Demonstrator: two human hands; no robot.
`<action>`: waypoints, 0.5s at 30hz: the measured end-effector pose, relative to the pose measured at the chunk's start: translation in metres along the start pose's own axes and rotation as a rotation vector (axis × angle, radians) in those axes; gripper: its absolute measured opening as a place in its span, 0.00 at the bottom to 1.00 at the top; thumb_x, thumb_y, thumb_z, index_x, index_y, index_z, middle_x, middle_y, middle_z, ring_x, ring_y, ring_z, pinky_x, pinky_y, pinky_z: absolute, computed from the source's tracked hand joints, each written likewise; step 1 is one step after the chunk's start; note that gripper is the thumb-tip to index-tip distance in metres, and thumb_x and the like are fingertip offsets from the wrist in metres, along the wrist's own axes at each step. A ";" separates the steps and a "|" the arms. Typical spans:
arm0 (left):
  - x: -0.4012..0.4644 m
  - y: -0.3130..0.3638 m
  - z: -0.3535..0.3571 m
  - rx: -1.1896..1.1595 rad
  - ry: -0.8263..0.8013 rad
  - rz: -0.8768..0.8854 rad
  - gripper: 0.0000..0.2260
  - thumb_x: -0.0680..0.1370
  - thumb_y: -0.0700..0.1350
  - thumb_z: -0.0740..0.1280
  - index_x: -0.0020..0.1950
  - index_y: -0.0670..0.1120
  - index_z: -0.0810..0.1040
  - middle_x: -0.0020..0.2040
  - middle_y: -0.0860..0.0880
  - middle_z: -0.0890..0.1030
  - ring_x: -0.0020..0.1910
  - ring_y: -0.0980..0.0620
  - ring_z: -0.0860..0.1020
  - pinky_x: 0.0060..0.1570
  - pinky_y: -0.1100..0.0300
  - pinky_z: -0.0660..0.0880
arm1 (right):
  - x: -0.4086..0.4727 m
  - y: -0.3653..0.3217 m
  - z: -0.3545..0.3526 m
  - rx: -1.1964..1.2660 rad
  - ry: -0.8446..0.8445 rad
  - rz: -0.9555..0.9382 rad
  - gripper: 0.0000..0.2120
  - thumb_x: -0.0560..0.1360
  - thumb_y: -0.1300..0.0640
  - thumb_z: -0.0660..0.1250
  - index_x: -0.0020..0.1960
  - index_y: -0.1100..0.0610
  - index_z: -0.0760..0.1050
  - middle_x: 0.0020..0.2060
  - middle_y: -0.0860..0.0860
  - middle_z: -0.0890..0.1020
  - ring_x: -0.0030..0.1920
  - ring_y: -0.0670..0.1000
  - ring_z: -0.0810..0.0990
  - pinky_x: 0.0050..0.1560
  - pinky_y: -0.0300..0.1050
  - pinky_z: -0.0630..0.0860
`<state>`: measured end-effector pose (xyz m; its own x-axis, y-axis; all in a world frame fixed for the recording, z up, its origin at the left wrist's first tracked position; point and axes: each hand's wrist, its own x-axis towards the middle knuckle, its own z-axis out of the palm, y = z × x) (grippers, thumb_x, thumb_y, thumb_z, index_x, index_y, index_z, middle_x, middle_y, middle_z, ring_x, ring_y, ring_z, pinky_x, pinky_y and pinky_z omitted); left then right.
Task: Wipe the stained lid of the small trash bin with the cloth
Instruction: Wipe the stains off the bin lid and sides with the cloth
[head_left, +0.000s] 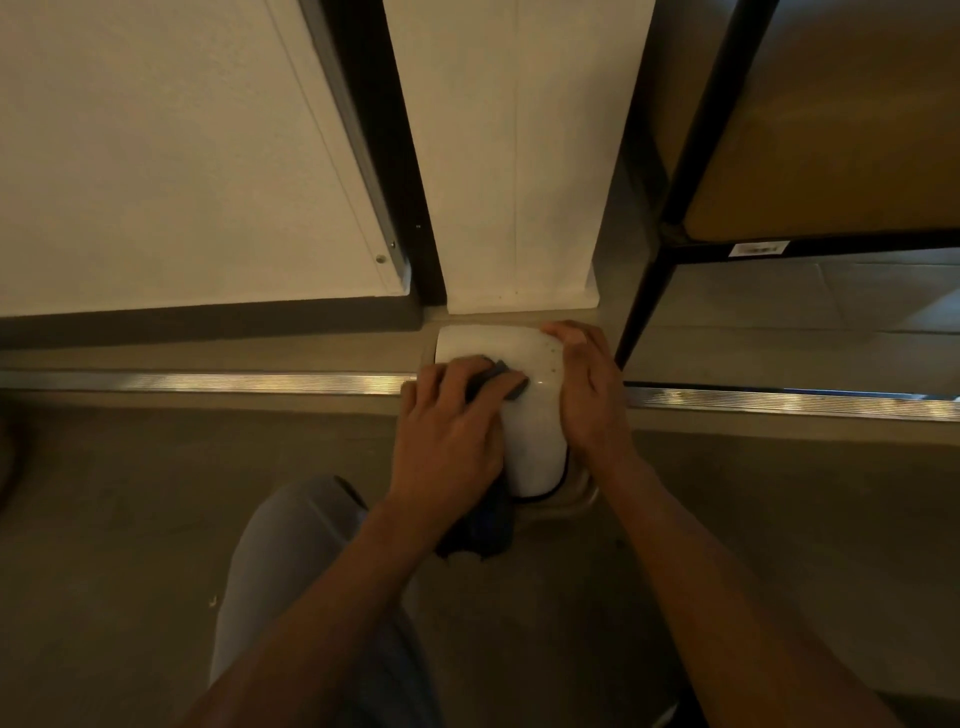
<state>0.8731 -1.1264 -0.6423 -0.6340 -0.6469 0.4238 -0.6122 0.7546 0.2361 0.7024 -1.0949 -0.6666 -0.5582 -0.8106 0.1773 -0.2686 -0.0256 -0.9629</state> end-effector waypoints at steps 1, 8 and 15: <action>0.011 0.002 0.001 -0.009 0.000 -0.036 0.17 0.77 0.47 0.62 0.66 0.51 0.77 0.63 0.45 0.75 0.58 0.41 0.72 0.56 0.45 0.71 | 0.000 0.000 0.000 0.030 0.003 0.002 0.16 0.84 0.54 0.50 0.61 0.56 0.75 0.58 0.51 0.76 0.61 0.49 0.75 0.65 0.41 0.69; 0.001 0.013 0.015 -0.043 -0.018 0.133 0.17 0.79 0.51 0.62 0.67 0.51 0.75 0.63 0.47 0.75 0.57 0.46 0.71 0.57 0.53 0.67 | -0.002 0.001 0.001 0.062 0.020 -0.011 0.20 0.84 0.51 0.49 0.61 0.59 0.76 0.56 0.50 0.77 0.59 0.46 0.76 0.63 0.41 0.71; 0.062 -0.002 0.002 -0.019 -0.080 -0.107 0.16 0.79 0.51 0.58 0.61 0.48 0.80 0.59 0.46 0.78 0.57 0.44 0.73 0.56 0.49 0.68 | -0.001 -0.001 0.000 0.003 -0.002 0.039 0.22 0.82 0.49 0.48 0.64 0.61 0.73 0.59 0.54 0.76 0.61 0.51 0.75 0.66 0.47 0.71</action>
<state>0.8344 -1.1678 -0.6183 -0.6014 -0.7303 0.3241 -0.6702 0.6819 0.2930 0.7032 -1.0947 -0.6663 -0.5663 -0.8124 0.1391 -0.2445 0.0044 -0.9696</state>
